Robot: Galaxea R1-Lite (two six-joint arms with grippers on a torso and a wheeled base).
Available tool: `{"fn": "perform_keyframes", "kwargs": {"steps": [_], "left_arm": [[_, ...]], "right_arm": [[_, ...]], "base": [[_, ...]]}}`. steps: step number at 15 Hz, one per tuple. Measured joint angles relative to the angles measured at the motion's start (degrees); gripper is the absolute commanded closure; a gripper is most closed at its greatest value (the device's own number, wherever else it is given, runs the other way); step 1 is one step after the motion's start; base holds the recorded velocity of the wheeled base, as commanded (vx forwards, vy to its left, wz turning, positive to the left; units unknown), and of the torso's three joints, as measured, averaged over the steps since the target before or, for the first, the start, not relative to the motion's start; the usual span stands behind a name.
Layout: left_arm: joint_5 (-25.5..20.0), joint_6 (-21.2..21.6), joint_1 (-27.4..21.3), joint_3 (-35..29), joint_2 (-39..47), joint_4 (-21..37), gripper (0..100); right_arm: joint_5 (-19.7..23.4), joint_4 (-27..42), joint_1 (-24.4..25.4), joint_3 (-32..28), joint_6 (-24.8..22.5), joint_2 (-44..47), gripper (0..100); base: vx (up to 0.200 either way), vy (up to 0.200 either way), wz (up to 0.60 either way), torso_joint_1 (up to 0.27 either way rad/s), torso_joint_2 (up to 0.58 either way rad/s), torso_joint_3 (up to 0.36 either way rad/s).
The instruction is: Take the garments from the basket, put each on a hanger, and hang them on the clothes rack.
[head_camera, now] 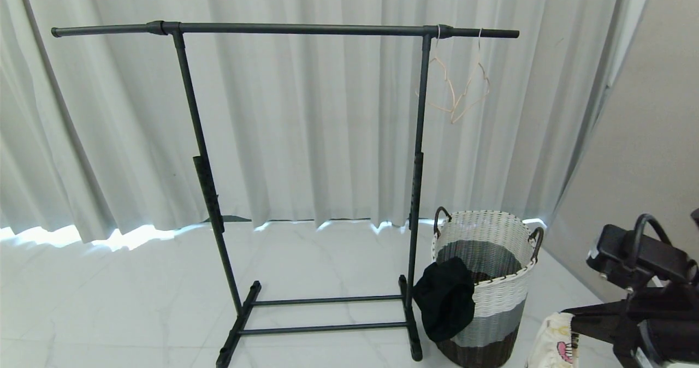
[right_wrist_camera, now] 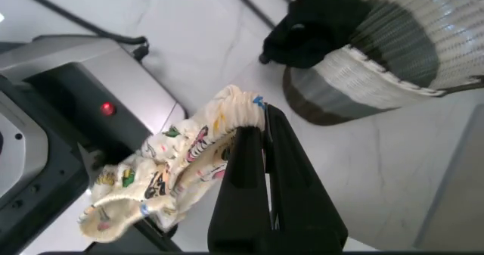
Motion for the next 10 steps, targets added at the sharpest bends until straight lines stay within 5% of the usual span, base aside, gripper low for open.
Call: {"fn": "perform_keyframes", "kwargs": {"steps": [5,10], "left_arm": [[-0.93,0.07,-0.05,-0.07,0.00,-0.02,0],[-4.06,-3.64,-2.91,-12.31,12.57,-0.74,0]], "right_arm": [[-0.16,-2.80,0.91,0.27,1.10,6.25,100],[-0.05,-5.89,1.02,0.21,2.07,8.18,100]], "base": [[0.000,0.000,0.00,0.000,0.00,0.000],[0.000,0.000,0.00,0.000,0.00,0.000]]}}
